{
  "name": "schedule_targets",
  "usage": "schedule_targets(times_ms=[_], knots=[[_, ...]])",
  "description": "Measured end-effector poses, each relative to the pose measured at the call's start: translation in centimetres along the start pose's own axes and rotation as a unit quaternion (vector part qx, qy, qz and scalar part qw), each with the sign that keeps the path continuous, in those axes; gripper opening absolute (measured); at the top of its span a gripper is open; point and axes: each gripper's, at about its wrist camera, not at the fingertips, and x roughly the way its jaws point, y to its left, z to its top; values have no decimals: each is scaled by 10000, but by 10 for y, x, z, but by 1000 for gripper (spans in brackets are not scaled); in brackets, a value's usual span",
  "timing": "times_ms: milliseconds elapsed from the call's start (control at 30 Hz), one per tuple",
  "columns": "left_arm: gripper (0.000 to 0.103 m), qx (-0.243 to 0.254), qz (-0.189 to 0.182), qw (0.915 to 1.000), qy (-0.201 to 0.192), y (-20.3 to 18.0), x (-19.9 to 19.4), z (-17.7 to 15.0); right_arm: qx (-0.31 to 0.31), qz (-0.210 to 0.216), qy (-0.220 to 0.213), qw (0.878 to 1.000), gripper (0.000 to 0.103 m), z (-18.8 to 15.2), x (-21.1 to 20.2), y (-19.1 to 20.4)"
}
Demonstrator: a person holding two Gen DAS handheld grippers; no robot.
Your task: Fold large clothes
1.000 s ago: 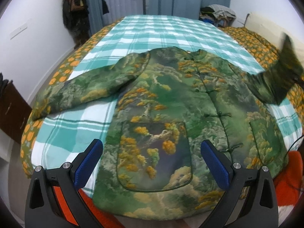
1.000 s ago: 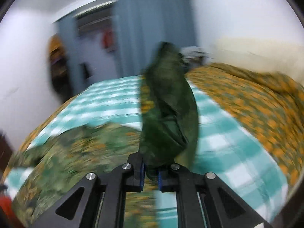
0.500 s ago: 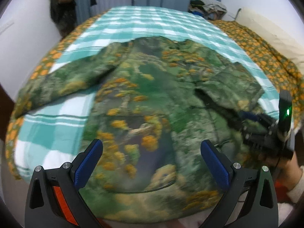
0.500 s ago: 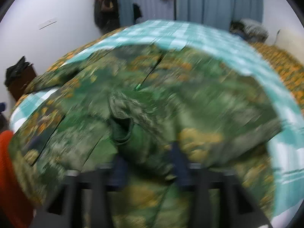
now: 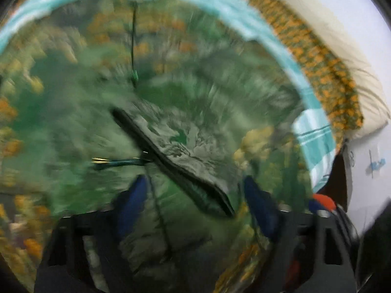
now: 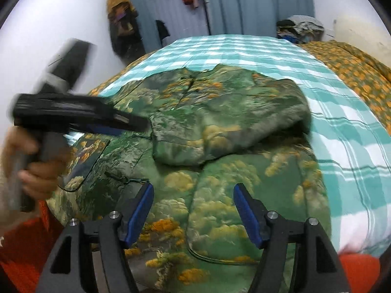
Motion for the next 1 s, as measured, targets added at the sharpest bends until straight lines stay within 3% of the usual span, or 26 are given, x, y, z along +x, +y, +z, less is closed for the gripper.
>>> schedule_targets(times_ms=[67, 100, 133, 200, 333, 400, 467, 567, 667, 800, 933, 1000], knots=[[50, -104, 281, 9995, 48, -3, 11, 2, 26, -74, -74, 9999, 69, 1, -4, -5], [33, -112, 417, 9991, -1, -4, 10, 2, 19, -86, -108, 9999, 69, 0, -6, -6], [23, -129, 464, 9988, -25, -5, 6, 1, 0, -97, -149, 9998, 69, 0, -7, -7], [19, -128, 395, 9991, -109, -8, -12, 1, -18, -102, -187, 9998, 69, 0, -10, -10], [12, 69, 380, 9990, -230, -11, -45, 14, 48, -240, -272, 9993, 69, 5, -15, -23], [12, 366, 670, 9959, -476, -13, -60, 27, 149, -249, -320, 9991, 69, 12, -14, -34], [13, 597, 768, 9944, -406, -9, -64, 45, 223, -284, -346, 9987, 69, 19, -12, -46], [13, 626, 692, 9943, -510, -2, -71, 57, 323, -473, -372, 9977, 69, 40, -6, -70], [13, 703, 882, 9911, -711, 6, -71, 72, 149, -590, -456, 9971, 69, 69, 2, -86], [13, 504, 1047, 9884, -973, 33, -67, 92, -57, -772, -462, 9959, 69, 114, 29, -109], [13, 189, 1062, 9900, -908, 63, -50, 95, 110, -628, -167, 9978, 68, 149, 71, -133], [13, 147, 1084, 9909, -789, 70, -37, 90, 103, -500, 115, 9986, 58, 159, 102, -139]])
